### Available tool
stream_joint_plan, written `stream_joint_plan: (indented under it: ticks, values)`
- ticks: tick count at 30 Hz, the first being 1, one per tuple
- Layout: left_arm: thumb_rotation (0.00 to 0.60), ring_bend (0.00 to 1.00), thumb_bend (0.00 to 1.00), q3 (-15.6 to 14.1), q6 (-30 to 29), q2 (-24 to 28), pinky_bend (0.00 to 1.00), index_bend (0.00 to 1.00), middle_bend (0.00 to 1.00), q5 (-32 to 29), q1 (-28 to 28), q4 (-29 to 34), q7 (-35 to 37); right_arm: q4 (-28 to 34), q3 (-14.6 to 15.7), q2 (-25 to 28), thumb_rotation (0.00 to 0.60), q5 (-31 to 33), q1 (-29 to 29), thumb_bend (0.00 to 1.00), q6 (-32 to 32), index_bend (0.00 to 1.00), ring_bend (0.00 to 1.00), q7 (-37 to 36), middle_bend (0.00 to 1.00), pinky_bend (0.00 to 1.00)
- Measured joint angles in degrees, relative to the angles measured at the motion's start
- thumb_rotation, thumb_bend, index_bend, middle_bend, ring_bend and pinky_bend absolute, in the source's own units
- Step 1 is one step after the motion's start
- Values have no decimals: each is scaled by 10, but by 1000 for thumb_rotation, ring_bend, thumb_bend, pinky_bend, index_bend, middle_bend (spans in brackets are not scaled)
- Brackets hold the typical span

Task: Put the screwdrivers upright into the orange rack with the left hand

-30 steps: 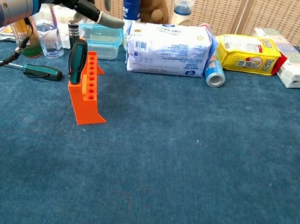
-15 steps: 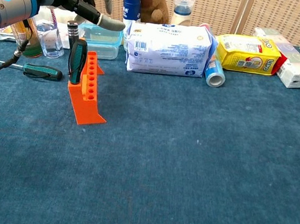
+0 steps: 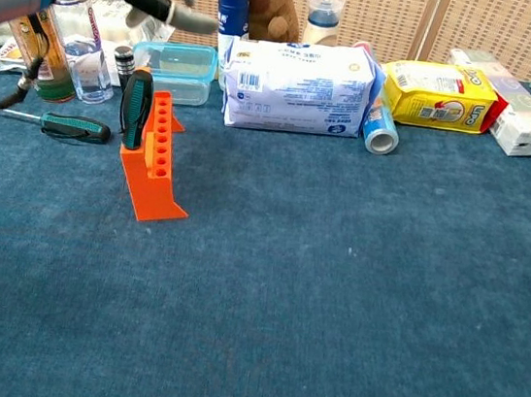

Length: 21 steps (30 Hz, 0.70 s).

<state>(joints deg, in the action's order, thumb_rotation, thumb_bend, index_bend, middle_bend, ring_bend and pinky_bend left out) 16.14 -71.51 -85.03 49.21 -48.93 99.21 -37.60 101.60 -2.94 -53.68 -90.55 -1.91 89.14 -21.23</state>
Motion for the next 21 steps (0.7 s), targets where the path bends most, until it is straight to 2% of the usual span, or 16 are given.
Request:
stream_joint_plan:
  ticks: [2,5,6,9,11,13,18,21]
  values:
    - [138,922,0,2,-2,8,900,333,679,3,3,8,4,0,0,0,600,0,0,163,0,4,94,-1,97,89]
    - [244,873,0,1,-4,25,866,131,502,10,10,19,11,0,0,0,600,-1,0,163,1,4,94,-1,97,89]
    - [298,855,0,-1,-5,32,850,53,417,12,13,22,10,0,0,0,600,-1,0,163,2,4,94,-1,97,89]
    - [439,846,0,-15,-6,61,840,0,245,20,25,34,5,1,0,0,600,-3,1,163,3,4,94,1,97,89]
    - [506,846,0,-26,-4,81,840,0,188,26,35,41,5,2,1,0,600,-4,1,163,3,5,94,2,97,89]
    - [546,845,0,-40,0,101,840,0,152,31,45,45,5,3,1,0,600,-5,1,163,3,5,94,4,97,89]
    - [560,845,0,-71,10,132,854,0,147,55,72,39,22,5,2,-1,600,-7,1,163,4,4,93,10,97,89]
    - [578,845,0,-83,14,138,865,0,214,76,82,23,37,6,3,-2,600,-8,1,163,2,4,94,12,97,89]
